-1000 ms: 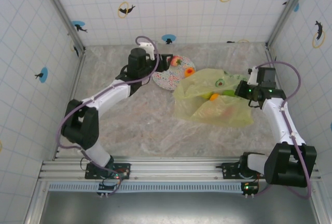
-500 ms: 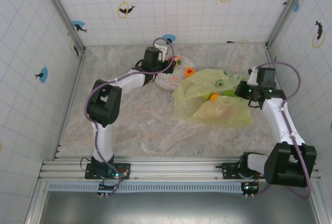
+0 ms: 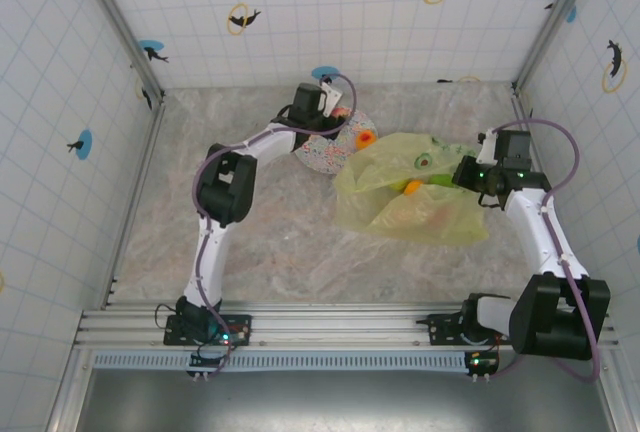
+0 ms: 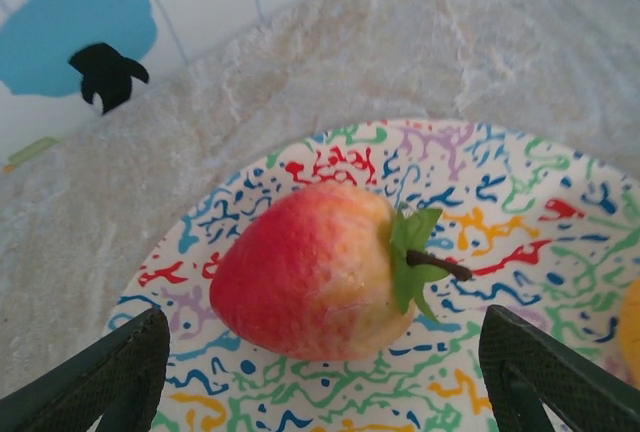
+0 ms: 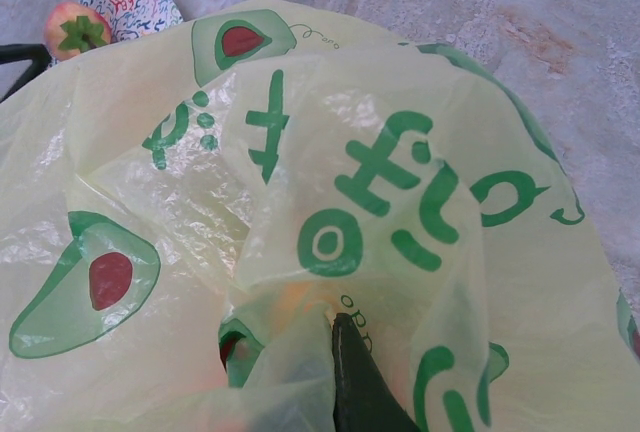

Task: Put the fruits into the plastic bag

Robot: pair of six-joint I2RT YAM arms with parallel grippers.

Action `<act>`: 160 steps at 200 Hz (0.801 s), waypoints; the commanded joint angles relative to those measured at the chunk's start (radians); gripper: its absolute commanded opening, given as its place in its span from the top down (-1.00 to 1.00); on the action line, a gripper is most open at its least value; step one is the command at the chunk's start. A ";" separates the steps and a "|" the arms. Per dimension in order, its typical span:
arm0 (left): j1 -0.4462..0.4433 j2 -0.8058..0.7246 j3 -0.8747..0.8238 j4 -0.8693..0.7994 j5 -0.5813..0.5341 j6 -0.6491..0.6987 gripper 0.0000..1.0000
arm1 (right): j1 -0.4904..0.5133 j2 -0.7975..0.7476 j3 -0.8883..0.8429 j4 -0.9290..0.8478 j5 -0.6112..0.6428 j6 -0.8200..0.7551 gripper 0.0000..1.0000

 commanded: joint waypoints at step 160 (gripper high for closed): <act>-0.007 0.210 0.213 0.014 -0.060 0.162 -0.51 | -0.015 -0.012 -0.026 0.005 0.008 -0.018 1.00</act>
